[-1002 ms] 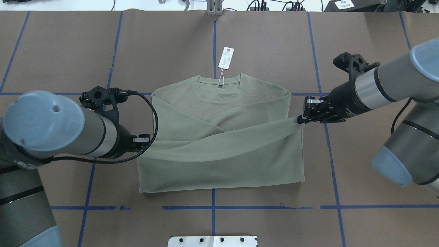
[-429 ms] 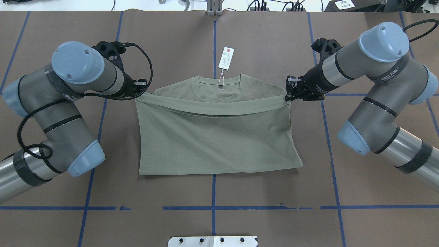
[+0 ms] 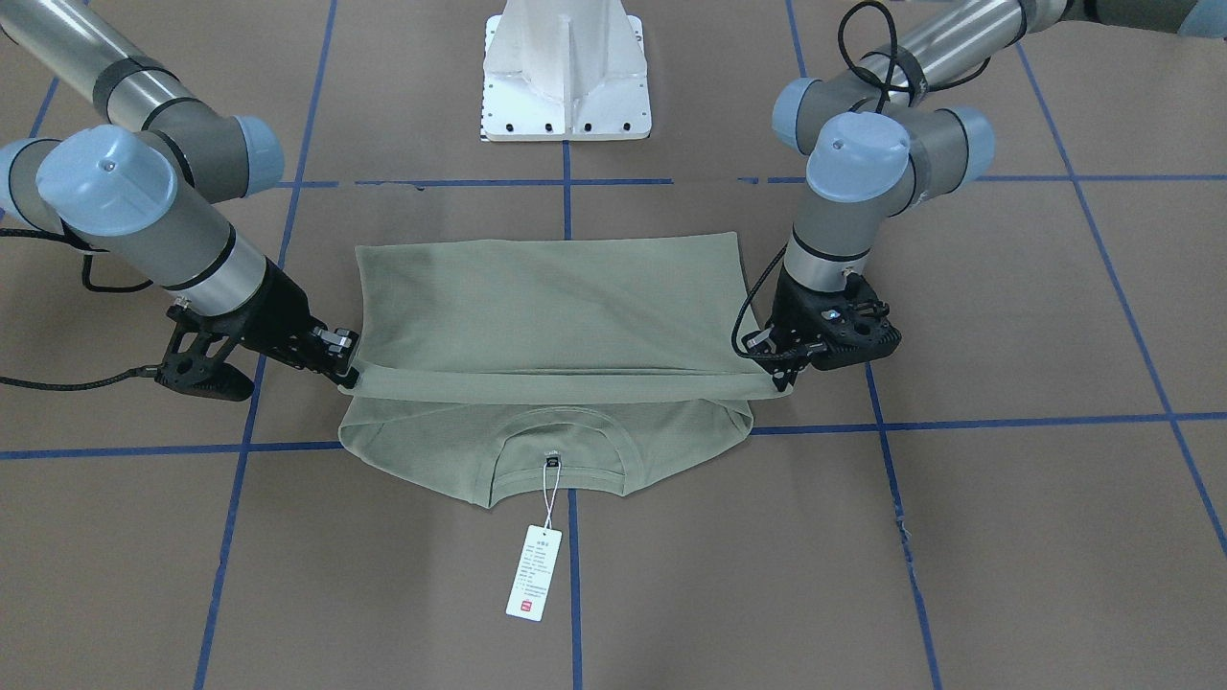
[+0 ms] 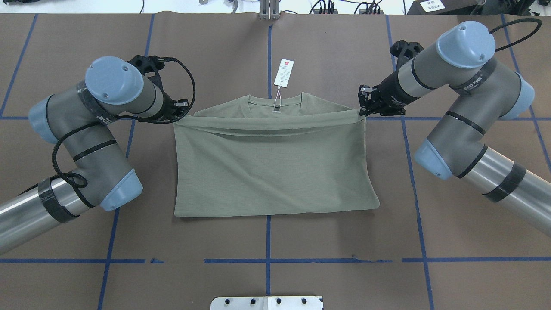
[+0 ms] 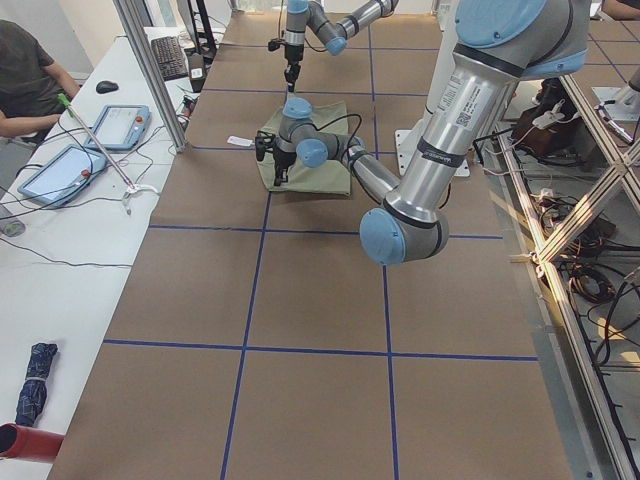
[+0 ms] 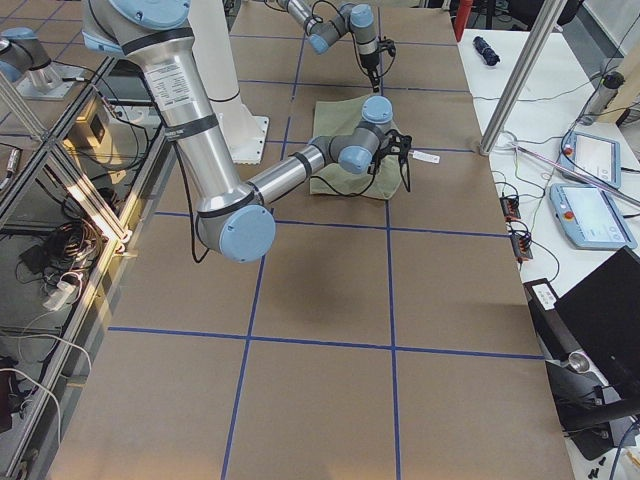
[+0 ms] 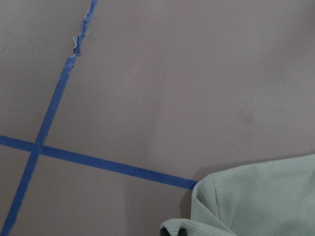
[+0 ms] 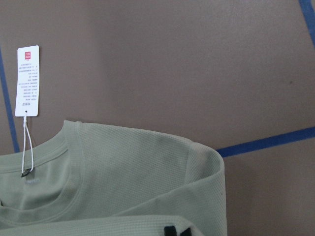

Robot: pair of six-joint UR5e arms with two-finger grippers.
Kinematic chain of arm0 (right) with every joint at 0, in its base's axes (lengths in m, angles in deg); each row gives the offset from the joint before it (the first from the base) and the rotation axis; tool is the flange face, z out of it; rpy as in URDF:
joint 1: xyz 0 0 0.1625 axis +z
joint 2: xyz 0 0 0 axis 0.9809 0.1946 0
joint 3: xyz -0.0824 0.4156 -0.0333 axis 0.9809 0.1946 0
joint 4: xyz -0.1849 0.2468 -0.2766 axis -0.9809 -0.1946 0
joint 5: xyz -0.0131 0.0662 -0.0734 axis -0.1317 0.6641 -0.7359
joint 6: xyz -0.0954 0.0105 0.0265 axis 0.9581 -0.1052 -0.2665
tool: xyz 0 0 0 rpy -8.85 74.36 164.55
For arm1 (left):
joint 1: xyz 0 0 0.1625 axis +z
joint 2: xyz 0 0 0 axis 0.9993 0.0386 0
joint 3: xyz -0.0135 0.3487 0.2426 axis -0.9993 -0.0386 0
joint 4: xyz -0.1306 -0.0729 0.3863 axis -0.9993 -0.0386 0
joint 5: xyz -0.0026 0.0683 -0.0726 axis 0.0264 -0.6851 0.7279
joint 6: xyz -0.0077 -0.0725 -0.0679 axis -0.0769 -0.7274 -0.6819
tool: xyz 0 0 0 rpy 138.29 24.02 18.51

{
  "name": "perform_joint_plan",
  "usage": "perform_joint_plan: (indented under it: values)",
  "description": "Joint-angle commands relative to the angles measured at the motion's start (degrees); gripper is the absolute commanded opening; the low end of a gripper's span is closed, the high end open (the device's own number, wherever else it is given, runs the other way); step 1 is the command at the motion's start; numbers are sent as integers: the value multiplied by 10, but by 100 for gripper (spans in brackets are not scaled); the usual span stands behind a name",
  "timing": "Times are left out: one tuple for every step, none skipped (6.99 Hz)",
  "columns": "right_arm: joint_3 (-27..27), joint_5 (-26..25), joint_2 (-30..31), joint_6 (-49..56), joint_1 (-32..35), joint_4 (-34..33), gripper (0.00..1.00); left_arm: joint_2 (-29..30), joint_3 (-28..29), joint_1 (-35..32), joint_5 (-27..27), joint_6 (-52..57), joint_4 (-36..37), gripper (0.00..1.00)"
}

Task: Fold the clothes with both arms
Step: 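Lay the hem down at the collar with both grippers and release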

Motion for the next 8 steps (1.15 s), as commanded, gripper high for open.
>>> perform_joint_plan:
  values:
    - [37,-9,-15,1,15,0,0,4,16,3,-2,-2,-4,0]
    - [39,-9,-15,2,25,0,0,4,16,3,-2,-3,-4,0]
    - [40,-9,-15,2,26,0,0,10,16,4,-3,-4,-4,0]
    - [40,-8,-17,2,25,0,0,23,25,4,-3,-4,-3,0]
    - [40,-7,-19,1,21,0,0,27,30,3,-3,-4,-3,0]
    - [39,-7,-20,1,17,2,0,28,30,3,-6,-1,-3,0]
    - [40,-8,-28,0,10,15,0,28,31,1,-27,2,-5,0]
    - [40,-9,-29,1,4,17,0,29,33,0,-27,2,-6,0]
